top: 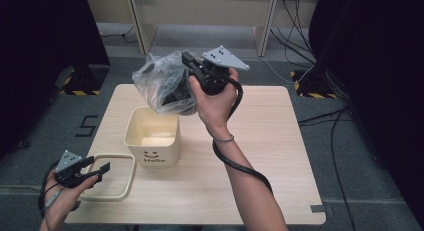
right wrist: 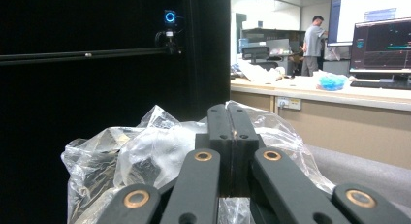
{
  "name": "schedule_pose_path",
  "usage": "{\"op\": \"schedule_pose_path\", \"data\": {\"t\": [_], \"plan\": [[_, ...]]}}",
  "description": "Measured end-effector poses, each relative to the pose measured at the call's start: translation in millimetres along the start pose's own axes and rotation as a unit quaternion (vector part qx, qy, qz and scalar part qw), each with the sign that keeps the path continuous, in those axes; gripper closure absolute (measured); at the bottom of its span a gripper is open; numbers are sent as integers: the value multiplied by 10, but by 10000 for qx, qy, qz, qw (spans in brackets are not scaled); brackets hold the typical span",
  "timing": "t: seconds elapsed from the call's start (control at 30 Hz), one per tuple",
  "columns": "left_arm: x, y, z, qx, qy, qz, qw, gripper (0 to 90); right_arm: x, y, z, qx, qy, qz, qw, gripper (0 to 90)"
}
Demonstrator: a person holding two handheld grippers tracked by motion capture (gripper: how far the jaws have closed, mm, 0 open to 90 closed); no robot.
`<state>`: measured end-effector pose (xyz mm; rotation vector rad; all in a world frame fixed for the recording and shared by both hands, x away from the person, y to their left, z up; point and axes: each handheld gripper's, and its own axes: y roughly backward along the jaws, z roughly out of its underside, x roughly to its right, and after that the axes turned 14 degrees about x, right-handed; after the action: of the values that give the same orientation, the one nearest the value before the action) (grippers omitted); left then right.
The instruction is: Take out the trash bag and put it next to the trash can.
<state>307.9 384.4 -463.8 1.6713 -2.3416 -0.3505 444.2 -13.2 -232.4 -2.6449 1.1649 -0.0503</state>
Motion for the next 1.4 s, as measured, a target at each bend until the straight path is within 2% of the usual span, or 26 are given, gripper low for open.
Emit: {"op": "schedule_pose_path", "data": {"t": [1.4], "plan": [[14, -13, 8, -14, 0, -4, 10000, 308, 423, 260, 73, -142, 14, 507, 9986, 900]]}}
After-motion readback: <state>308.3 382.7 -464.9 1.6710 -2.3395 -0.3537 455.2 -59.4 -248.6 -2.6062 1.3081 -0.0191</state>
